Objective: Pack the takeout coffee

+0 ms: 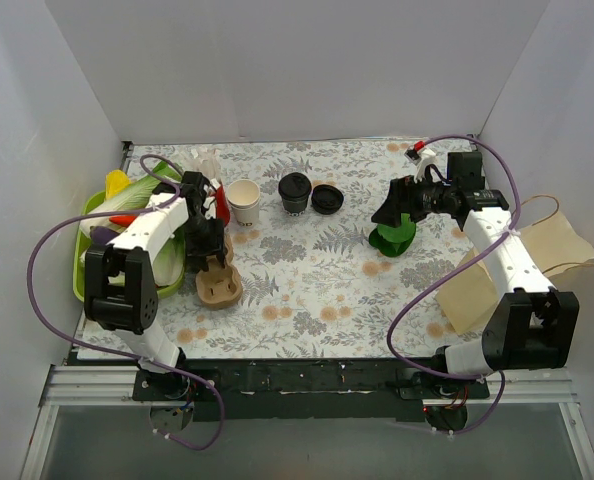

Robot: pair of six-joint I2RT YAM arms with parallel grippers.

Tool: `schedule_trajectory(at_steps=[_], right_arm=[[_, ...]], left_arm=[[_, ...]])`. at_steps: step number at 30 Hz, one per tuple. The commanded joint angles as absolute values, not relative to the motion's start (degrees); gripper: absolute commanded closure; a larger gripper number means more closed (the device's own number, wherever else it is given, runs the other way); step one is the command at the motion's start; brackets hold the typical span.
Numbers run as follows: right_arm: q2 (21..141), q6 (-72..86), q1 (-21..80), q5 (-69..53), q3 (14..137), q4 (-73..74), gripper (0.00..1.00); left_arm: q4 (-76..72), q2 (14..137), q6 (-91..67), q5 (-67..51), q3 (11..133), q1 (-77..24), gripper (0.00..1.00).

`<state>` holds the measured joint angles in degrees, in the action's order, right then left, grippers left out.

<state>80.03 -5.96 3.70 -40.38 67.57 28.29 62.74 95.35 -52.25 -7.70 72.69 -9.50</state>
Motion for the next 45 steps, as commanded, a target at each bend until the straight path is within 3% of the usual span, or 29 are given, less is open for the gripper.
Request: schedule_trajectory(at_steps=[1,8,12,13,16,28,30,33,39,45], right_arm=[[79.2,-5.9,3.4,-40.4,67.8,26.9,0.02],[79.7,-6.1,3.3,-40.7,68.0,26.6,0.02],[79.6,-6.1,3.3,-40.7,67.2,26.4,0.02],[79.5,-6.0,3.3,-40.8,67.1,26.5,0.02],[79.3,-5.8,3.3,-40.8,66.9,26.5,0.02],[78.2,-5.8,3.3,-40.0,66.3,27.7,0.02],[78.0,-5.8,3.4,-40.2,66.1,27.7,0.02],[78.0,-5.6,3.3,-40.7,66.2,27.9,0.02],[77.1,-7.3,3.3,-41.0,65.6,29.2,0.02],[76.8,-7.0,3.3,-41.8,63.6,28.4,0.02]], left_arm=[[62.8,96.9,-53.1,-7.4,73.8,-9.8,0.55],[63.0,98.4,-53.1,-5.3,74.0,-9.8,0.59],[62.8,98.5,-52.6,-6.2,73.9,-9.8,0.74],[62.8,98.4,-52.4,-6.7,74.0,-9.8,0.85],[63.3,96.9,-51.9,-8.3,74.6,-9.8,1.00],[66.1,85.3,-47.0,-8.1,78.8,-9.5,1.00],[65.3,84.7,-44.0,-13.9,77.4,-9.6,1.00],[68.4,84.9,-32.8,-21.3,77.8,-10.1,1.00],[76.4,82.5,-11.0,-15.6,74.9,-10.3,1.00],[68.6,75.8,-0.2,-11.0,69.3,-11.2,1.00]])
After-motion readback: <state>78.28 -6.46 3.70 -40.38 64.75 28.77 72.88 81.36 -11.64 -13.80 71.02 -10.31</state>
